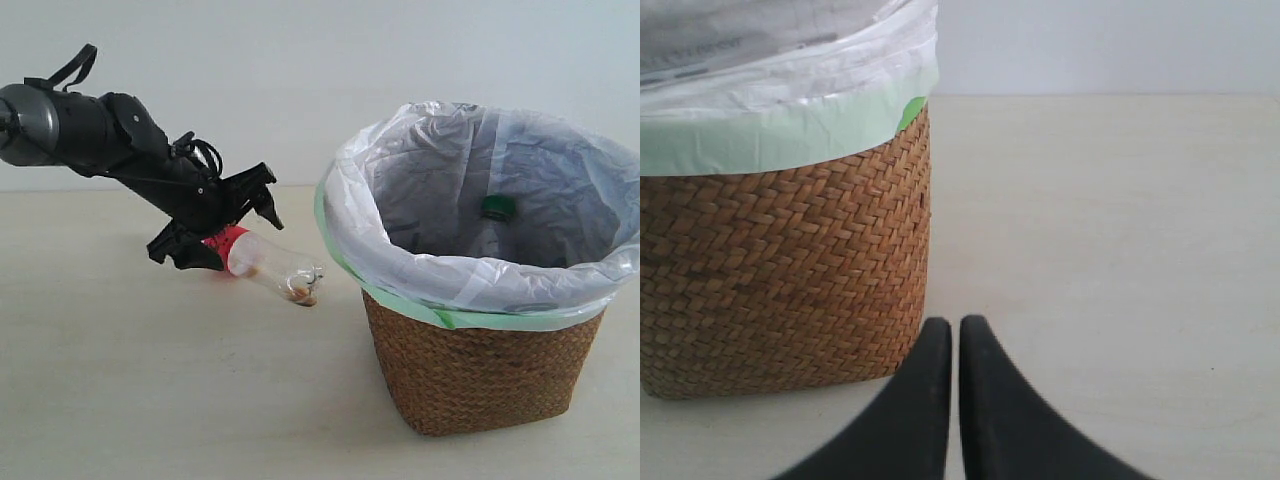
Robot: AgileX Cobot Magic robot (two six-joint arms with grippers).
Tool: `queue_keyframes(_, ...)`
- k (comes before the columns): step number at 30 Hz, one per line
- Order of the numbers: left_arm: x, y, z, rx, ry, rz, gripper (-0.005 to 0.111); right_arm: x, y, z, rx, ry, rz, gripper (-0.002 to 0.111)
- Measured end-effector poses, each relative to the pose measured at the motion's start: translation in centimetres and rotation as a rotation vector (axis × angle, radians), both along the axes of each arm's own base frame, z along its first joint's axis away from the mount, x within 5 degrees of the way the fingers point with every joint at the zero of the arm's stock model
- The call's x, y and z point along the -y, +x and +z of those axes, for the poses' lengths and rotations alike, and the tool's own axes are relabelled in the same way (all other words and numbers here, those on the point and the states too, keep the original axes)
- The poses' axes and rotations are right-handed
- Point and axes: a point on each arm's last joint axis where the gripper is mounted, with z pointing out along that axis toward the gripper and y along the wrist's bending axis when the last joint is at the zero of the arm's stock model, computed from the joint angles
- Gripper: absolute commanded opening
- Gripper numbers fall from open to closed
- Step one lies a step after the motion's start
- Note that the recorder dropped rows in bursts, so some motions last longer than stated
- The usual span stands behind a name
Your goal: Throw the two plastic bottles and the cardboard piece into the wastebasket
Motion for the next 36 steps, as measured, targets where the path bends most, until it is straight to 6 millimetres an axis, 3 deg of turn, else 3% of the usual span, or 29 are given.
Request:
queue_keyframes(8, 0.0, 0.1, -2.2, -0.041, 0.012, 0.001, 0.084, 0.0, 0.0, 0.0, 0.000, 0.000, 0.000, 0.000)
queue_keyframes(17, -0.2, 0.0, -2.5, -0.050, 0.062, -0.025, 0.084, 0.0, 0.0, 0.0, 0.000, 0.000, 0.000, 0.000)
queue_keyframes(30, -3.2, -2.3, -3.5, -0.295, 0.401, -0.224, 0.084, 0.0, 0.0, 0.0, 0.000, 0.000, 0.000, 0.000)
queue_keyframes(36, -4.0, -2.5, -2.8, -0.295, 0.495, -0.263, 0.084, 0.0, 0.0, 0.0, 0.000, 0.000, 0.000, 0.000)
